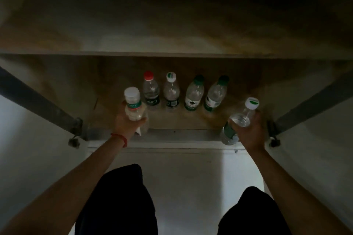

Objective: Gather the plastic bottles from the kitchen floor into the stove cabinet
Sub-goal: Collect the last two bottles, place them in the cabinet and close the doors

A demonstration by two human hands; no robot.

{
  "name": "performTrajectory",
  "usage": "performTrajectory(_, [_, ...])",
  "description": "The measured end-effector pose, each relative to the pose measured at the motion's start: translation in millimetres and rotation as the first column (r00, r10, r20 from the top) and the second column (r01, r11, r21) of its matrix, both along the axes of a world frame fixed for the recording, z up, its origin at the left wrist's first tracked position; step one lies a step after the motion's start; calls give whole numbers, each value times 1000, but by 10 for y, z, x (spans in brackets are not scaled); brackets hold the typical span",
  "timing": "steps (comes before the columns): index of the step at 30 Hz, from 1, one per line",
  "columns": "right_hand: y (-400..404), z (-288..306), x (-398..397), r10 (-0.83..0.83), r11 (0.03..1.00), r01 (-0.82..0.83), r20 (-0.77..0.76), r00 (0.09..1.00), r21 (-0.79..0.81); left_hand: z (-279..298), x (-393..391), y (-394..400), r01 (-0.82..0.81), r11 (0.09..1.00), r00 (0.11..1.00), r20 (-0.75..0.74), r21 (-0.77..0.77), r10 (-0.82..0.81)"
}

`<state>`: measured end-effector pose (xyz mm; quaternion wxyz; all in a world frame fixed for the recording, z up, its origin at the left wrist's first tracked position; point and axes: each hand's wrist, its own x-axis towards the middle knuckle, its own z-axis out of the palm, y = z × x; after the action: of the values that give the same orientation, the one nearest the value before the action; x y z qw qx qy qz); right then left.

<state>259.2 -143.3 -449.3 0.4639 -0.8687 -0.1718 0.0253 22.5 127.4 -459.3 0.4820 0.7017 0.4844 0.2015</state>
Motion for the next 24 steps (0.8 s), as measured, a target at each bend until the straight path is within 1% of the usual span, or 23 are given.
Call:
performTrajectory(2, [34,-85,76,-68,997,71,60,996,-37,-106,35,120,-45,998,999,24,33,44])
performTrajectory(4, [74,-134,148,-100,993,105,78,992,-51,-179,87,239,-112,993,993,42,21,111])
performTrajectory(7, [174,-184,299,-106,994,106,32,994,-25,-259,176,374,-174,984,984,40,22,173])
performTrajectory(9, [232,-216,408,-85,996,86,-44,995,24,-320,235,438,-194,980,980,54,40,192])
performTrajectory(11, [276,-257,465,-102,993,108,-110,989,53,-403,274,493,-199,979,979,58,53,196])
performTrajectory(13, [337,-325,483,-119,990,123,-56,991,74,-514,291,546,-196,980,980,39,36,194])
performTrajectory(15, [417,-396,496,-100,992,101,-17,995,79,-621,318,590,-182,983,983,20,4,182])
performTrajectory(17, [493,-445,561,-97,994,98,-26,995,50,-684,375,654,-189,982,981,34,-19,189])
performTrajectory(21, [571,-537,814,-122,993,122,-85,989,0,-762,486,842,-195,980,981,27,38,194])
performTrajectory(24, [634,-556,907,-123,992,123,-38,992,-3,-825,544,942,-192,980,981,47,45,190])
